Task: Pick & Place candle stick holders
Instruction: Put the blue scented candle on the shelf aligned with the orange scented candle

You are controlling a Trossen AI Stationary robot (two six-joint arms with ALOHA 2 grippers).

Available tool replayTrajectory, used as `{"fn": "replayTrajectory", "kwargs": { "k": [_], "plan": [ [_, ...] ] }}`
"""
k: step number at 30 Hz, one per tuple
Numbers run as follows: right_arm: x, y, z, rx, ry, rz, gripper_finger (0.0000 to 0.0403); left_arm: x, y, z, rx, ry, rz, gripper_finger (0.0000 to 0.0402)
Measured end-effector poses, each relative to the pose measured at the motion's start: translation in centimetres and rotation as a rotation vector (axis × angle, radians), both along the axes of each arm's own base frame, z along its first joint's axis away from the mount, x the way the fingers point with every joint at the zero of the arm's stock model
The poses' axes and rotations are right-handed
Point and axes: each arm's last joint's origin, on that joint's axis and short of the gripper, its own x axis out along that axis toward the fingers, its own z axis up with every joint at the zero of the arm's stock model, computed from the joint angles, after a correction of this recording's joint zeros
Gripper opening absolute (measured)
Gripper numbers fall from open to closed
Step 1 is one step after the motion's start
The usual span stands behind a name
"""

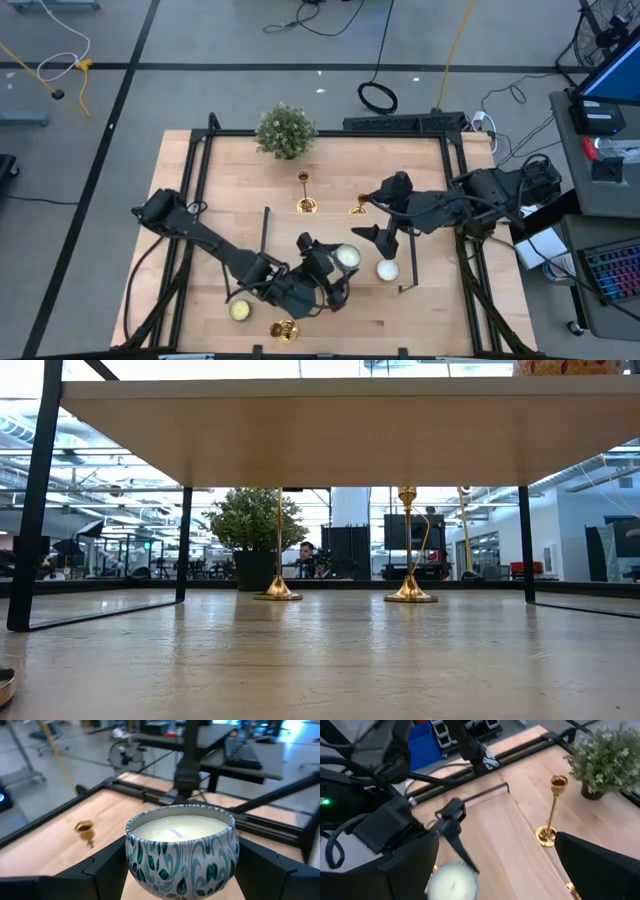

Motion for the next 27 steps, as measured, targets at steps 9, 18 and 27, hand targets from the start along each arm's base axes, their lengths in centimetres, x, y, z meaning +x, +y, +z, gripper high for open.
{"fn": "replayTrajectory", "kwargs": {
  "k": [9, 18, 27],
  "plan": [
    [0.4, 0.6, 0.9, -0.021, -0.099, 0.050, 0.0393, 0.2, -0.6, -1.6, 0.003, -0.003, -0.115, 0.0299],
    [0.2, 1.5, 1.2, -0.038, -0.131, 0.095, 0.0393, 0.8, 1.4, -4.9, -0.037, -0.016, -0.147, 0.0299],
    [0.0, 2.0, 1.2, -0.053, -0.130, 0.123, 0.0393, 1.1, 2.1, -5.4, 0.017, 0.023, -0.239, 0.0299]
  ]
}}
